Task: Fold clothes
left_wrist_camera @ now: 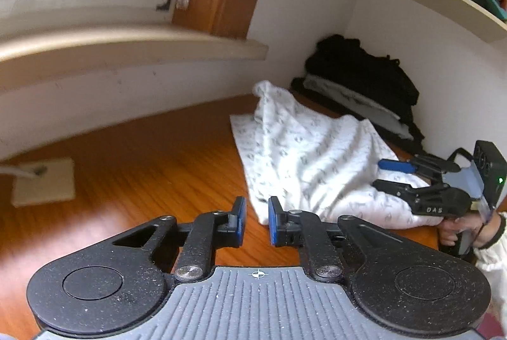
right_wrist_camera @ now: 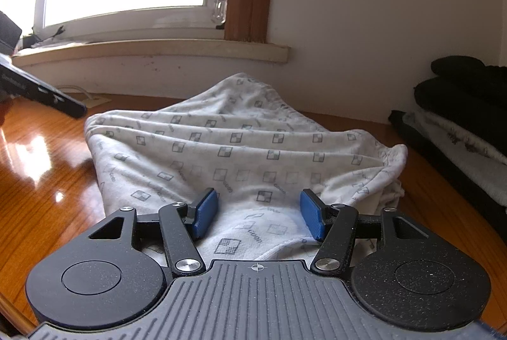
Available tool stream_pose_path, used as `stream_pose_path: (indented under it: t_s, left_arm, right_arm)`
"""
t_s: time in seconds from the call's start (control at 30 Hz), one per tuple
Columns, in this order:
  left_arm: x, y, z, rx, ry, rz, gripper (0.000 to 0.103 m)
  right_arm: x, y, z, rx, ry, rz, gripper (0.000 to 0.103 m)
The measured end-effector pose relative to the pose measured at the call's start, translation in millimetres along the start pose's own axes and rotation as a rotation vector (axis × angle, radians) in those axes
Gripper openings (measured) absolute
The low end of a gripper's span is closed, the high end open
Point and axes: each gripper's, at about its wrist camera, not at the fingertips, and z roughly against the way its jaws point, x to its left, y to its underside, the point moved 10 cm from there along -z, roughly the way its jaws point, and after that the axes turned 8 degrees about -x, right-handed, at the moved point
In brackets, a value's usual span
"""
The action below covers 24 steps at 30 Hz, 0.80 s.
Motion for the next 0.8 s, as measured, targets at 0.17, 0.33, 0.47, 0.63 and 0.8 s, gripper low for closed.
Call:
stream_pose_path:
  t_s: [0.17, 0.33, 0.47, 0.63, 0.8]
  left_arm:
    - [-10.9, -1.4, -0.2, -0.036, 0.032, 0.015, 0.01]
    - [-11.0, 7.1, -10.6, 0.006, 0.02, 0.001, 0.01]
    - [-11.1, 11.4, -18.3, 0.028, 0.02, 0.004, 0.011]
    - [-13.4, 14.5, -23.5, 0.044, 0.032, -0.005, 0.004]
    - [-4.4, 1.4, -4.5, 0.007, 0.023, -0.013, 0.001]
  right_arm:
    - [-0.4, -0.5, -0.3, -0.003, -0.001, 0.001, 0.058]
    - [-0.5, 0.0, 0.0, -0.005, -0.002, 0.001, 0.058]
    - [0.2, -0.3, 0.3, -0.006, 0.0, 0.001, 0.058]
    - [0.2, -0.1, 0.3, -0.005, 0.001, 0.002, 0.058]
    - [-0.6, 0.2, -0.2, -0.002, -0.002, 0.004, 0.058]
